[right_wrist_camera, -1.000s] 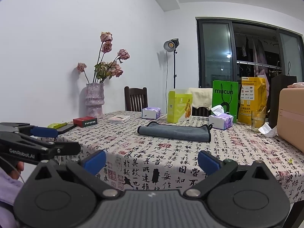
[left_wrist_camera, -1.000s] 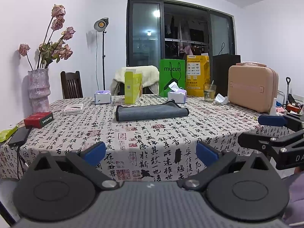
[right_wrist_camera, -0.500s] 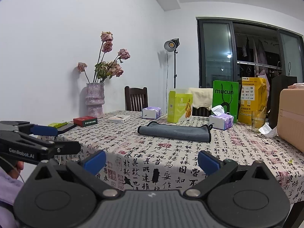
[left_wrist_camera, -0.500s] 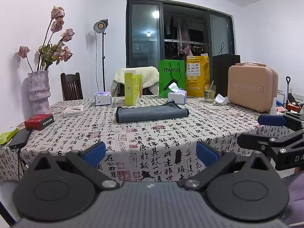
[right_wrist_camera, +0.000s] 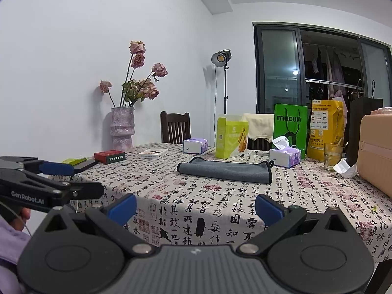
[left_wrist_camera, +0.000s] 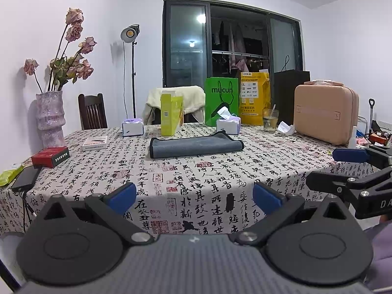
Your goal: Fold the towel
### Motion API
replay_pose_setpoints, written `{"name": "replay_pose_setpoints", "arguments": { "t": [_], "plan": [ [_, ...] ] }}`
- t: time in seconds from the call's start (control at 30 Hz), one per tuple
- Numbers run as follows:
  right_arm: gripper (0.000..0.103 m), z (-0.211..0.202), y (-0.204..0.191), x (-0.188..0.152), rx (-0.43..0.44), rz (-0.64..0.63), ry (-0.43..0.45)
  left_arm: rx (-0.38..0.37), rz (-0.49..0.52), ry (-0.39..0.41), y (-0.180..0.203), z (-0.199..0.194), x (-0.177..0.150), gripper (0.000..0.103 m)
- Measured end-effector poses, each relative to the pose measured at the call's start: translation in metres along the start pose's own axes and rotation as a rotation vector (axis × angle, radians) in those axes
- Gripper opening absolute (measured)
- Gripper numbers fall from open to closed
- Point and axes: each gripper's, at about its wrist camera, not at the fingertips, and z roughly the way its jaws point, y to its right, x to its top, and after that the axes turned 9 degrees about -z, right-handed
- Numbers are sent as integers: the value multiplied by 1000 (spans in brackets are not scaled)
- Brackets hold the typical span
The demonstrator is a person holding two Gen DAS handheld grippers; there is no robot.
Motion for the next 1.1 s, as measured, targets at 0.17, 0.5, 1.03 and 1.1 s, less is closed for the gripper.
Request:
{"name": "replay_pose_setpoints", "arguments": {
  "t": [0.17, 0.5, 1.03, 1.1],
  "plan": [
    [103, 0, 0, 0, 0, 1, 0, -1, 0, -1, 0, 0, 0, 103],
    [103, 0, 1, -1, -2, 4, -5, -4, 5, -3, 0, 1, 0, 103],
    [103, 0, 1, -2, -2, 3, -6, -8, 14, -7, 4, 3, -2, 103],
    [103, 0, 1, -2, -3, 4, -5, -7, 13, -8, 4, 3, -2, 103]
  ]
}}
